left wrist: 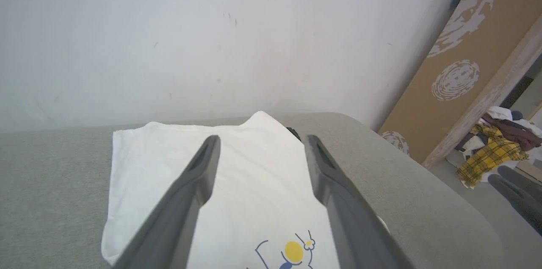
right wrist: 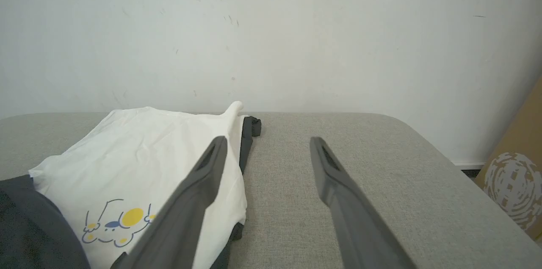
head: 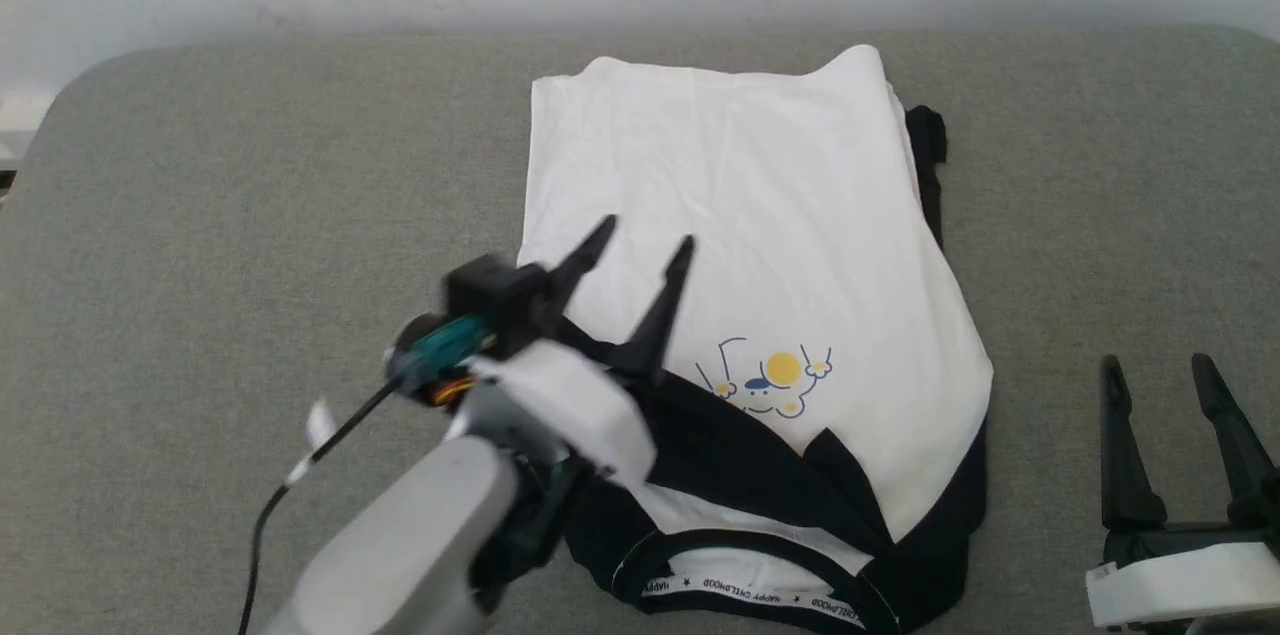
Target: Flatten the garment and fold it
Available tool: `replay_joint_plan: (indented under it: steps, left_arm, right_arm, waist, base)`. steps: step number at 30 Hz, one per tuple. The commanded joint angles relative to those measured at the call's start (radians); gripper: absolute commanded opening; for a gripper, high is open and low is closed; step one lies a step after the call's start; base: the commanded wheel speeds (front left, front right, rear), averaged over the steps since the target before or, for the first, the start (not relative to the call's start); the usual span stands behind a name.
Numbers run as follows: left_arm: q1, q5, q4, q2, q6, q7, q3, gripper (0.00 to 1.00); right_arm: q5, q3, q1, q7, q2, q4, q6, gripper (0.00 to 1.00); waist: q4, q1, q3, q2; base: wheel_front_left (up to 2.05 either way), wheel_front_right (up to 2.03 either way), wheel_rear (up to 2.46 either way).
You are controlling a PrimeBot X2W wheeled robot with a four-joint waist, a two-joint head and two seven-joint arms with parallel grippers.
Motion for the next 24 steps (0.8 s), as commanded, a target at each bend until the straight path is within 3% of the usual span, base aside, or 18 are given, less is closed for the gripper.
replay_joint_plan:
  steps: [1,5,9,13,19,24]
  left_arm:
    - [0.047,0.002,-0.028,0.029,0.006,-0.045,0.023,1.00]
    - [0.157,0.016,-0.106,0.118,0.027,-0.169,0.125,1.00]
    - [0.294,0.098,-0.220,0.158,0.088,-0.191,0.269,1.00]
    - [0.455,0.227,-0.351,0.131,0.110,-0.192,0.417,1.00]
    - [0.625,0.365,-0.386,0.081,0.065,-0.192,0.543,1.00]
    - [0.683,0.401,-0.396,0.006,0.013,-0.192,0.625,1.00]
  right_arm:
    - [-0.007,-0.003,0.013,0.005,0.000,-0.007,-0.001,1.00]
    - [-0.009,-0.001,0.021,0.012,0.000,-0.014,-0.001,1.00]
    - [-0.008,0.001,0.033,0.015,0.000,-0.022,-0.001,1.00]
    - [-0.004,0.000,0.042,0.013,0.000,-0.020,-0.001,1.00]
    - [0.011,-0.001,0.048,0.007,0.000,-0.007,-0.001,1.00]
    - [0.020,-0.012,0.040,0.001,0.000,0.002,-0.001,1.00]
  waist:
    - [0.004,0.0000,-0.006,-0.0001]
    - [0.004,0.0000,-0.015,-0.0001]
    - [0.004,0.0000,-0.023,-0.0001]
    - [0.007,0.0000,-0.024,-0.0001]
    - [0.019,0.0000,-0.022,-0.0001]
    - [0.033,0.0000,-0.010,-0.0001]
  base:
    - [0.00,0.00,0.00]
    - [0.00,0.00,0.00]
    - [0.00,0.00,0.00]
    - [0.00,0.00,0.00]
    - [0.00,0.00,0.00]
    - [0.00,0.00,0.00]
